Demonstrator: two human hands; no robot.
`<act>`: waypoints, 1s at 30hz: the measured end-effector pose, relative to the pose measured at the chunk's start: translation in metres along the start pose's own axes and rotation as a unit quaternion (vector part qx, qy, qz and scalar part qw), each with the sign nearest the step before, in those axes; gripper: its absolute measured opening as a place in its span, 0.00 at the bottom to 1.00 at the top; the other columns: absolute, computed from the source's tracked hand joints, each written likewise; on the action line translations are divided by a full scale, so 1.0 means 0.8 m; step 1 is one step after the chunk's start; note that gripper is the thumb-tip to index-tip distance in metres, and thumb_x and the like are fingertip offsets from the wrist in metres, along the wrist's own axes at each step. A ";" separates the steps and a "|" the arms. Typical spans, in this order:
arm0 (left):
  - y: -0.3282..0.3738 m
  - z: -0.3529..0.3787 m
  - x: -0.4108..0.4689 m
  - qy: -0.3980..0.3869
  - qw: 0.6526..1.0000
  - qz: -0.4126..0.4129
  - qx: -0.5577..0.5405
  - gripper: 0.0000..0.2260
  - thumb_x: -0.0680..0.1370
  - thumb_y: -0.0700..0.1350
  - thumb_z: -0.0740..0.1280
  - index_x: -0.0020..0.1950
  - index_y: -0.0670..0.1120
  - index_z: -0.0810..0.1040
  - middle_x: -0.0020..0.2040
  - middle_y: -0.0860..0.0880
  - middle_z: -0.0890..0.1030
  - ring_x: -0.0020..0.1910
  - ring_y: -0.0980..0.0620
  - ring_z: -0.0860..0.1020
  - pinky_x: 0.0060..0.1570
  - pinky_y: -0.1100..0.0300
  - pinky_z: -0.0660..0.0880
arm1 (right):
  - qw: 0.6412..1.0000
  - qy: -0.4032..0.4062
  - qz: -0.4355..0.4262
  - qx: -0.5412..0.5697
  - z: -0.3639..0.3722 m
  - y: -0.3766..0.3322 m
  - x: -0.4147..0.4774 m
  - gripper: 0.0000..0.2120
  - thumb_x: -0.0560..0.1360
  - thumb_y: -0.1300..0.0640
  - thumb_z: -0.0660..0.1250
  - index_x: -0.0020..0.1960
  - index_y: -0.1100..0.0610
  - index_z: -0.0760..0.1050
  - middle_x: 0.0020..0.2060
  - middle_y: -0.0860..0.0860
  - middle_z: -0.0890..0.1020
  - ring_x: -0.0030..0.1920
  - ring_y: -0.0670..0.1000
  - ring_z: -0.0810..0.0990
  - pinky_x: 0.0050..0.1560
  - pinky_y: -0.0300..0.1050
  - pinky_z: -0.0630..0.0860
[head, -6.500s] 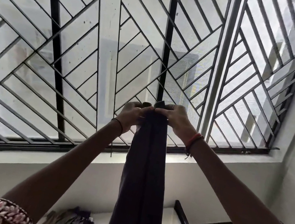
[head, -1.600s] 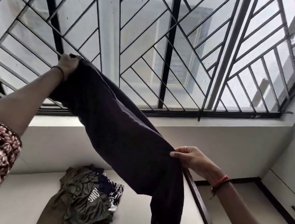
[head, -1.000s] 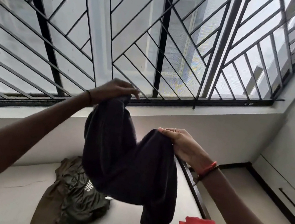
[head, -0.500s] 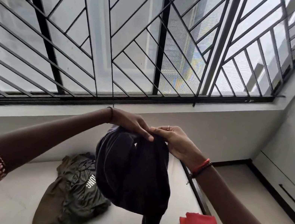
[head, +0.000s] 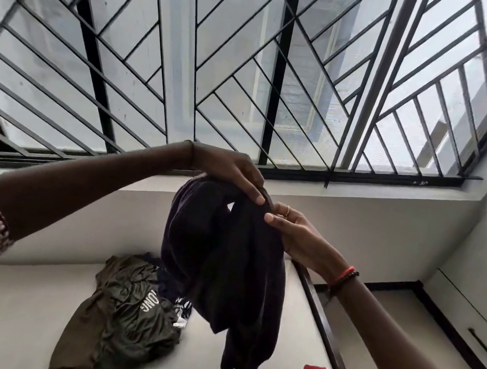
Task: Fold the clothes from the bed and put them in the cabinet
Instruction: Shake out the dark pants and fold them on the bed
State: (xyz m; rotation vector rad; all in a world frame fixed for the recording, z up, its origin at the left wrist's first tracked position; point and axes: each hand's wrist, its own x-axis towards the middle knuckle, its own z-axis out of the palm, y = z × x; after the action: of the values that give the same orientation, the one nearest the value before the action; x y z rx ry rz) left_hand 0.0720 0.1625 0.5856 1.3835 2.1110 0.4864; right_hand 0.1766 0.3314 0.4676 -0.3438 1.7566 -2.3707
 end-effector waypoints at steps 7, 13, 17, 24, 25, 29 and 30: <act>0.014 -0.043 -0.018 0.117 0.982 0.007 0.147 0.09 0.75 0.46 0.70 0.45 0.41 0.82 0.40 0.48 0.81 0.37 0.67 0.76 0.40 0.75 0.69 | 0.999 -0.014 0.033 -0.023 -0.039 0.033 -0.022 0.21 0.63 0.59 0.79 0.55 0.56 0.81 0.52 0.54 0.83 0.50 0.50 0.83 0.51 0.42 0.79; 0.003 -0.077 -0.040 0.215 0.963 0.004 0.162 0.03 0.75 0.45 0.70 0.42 0.51 0.80 0.35 0.64 0.79 0.35 0.70 0.76 0.40 0.77 0.68 | 0.993 -0.015 0.108 -0.052 -0.070 0.078 -0.048 0.11 0.66 0.60 0.74 0.48 0.57 0.84 0.47 0.53 0.85 0.48 0.49 0.83 0.49 0.39 0.78; -0.002 -0.086 -0.051 0.260 0.958 0.001 0.125 0.12 0.75 0.44 0.70 0.36 0.61 0.78 0.33 0.65 0.79 0.34 0.70 0.76 0.39 0.78 0.68 | 0.985 0.018 0.135 -0.110 -0.086 0.103 -0.055 0.22 0.63 0.54 0.80 0.51 0.66 0.82 0.50 0.59 0.84 0.51 0.53 0.82 0.54 0.42 0.77; -0.066 -0.071 -0.060 0.315 0.937 -0.057 0.137 0.05 0.72 0.54 0.69 0.36 0.59 0.78 0.33 0.60 0.79 0.35 0.67 0.75 0.42 0.70 0.69 | 0.987 0.115 0.050 -0.097 -0.102 0.070 -0.072 0.26 0.62 0.52 0.80 0.51 0.67 0.77 0.44 0.57 0.83 0.44 0.51 0.82 0.47 0.41 0.79; -0.079 -0.068 -0.058 0.322 0.933 -0.072 0.142 0.06 0.74 0.52 0.70 0.37 0.56 0.78 0.33 0.57 0.79 0.35 0.66 0.75 0.43 0.66 0.68 | 0.986 0.127 0.042 -0.099 -0.102 0.063 -0.074 0.22 0.65 0.53 0.78 0.51 0.66 0.76 0.43 0.56 0.82 0.43 0.50 0.82 0.44 0.39 0.79; -0.122 -0.047 -0.053 0.329 0.925 -0.135 0.137 0.06 0.75 0.49 0.70 0.40 0.48 0.78 0.35 0.51 0.78 0.41 0.53 0.76 0.46 0.60 0.67 | 0.975 0.166 0.016 -0.146 -0.098 0.040 -0.073 0.05 0.75 0.64 0.67 0.48 0.62 0.72 0.39 0.54 0.83 0.38 0.49 0.82 0.36 0.37 0.78; -0.132 -0.041 -0.052 0.328 0.924 -0.146 0.130 0.06 0.75 0.49 0.70 0.41 0.48 0.79 0.37 0.49 0.80 0.43 0.51 0.77 0.46 0.59 0.68 | 0.971 0.175 0.012 -0.164 -0.096 0.037 -0.071 0.04 0.75 0.65 0.67 0.47 0.62 0.71 0.37 0.53 0.83 0.36 0.48 0.82 0.35 0.37 0.78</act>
State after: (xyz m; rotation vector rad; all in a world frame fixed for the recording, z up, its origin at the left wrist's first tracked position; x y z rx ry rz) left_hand -0.0113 0.0820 0.5609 1.0940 2.9635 0.6239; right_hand 0.2094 0.4087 0.4135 0.0666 2.3005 -2.2247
